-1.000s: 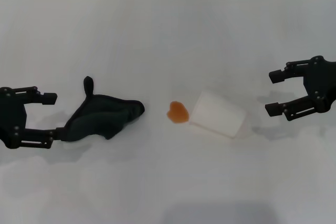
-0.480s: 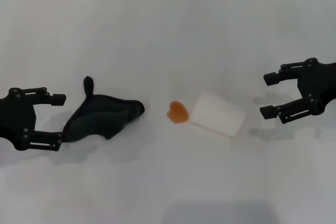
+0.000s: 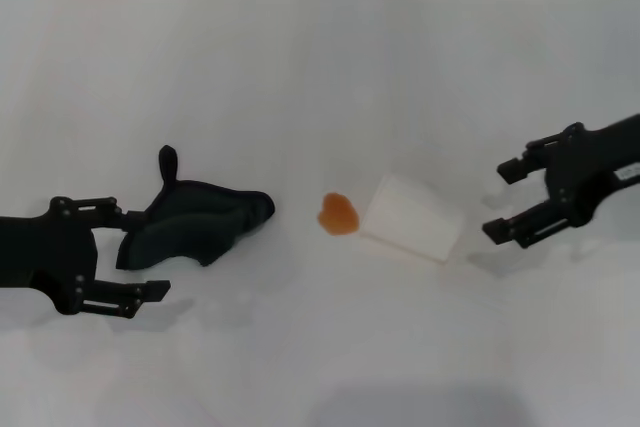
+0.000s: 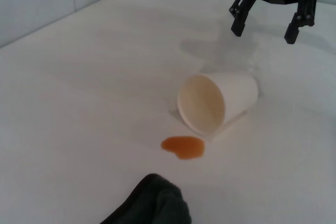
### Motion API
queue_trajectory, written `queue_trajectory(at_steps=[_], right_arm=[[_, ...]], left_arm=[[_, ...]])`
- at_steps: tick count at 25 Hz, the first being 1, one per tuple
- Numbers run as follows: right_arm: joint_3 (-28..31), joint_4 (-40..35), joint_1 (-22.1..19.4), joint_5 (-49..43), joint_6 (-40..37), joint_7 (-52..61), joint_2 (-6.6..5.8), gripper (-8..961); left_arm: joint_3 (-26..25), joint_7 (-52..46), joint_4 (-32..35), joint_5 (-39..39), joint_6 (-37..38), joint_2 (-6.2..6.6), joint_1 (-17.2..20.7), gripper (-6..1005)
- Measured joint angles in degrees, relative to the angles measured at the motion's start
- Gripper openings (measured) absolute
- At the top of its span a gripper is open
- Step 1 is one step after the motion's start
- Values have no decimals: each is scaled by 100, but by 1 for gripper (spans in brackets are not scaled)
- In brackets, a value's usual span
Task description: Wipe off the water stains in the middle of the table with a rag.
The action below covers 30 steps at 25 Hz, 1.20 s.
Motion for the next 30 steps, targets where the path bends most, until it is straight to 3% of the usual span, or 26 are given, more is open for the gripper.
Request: queue_trajectory(at_steps=[15,30], right_arm=[[-1482,-143,912,-758,542,2308,12,868],[-2137,526,1352,-832,1107,2733,50,869]], left_arm=[[6,63,28,51,-15,0,-126,876],[11,63,44,53,3,-11,-240,875]])
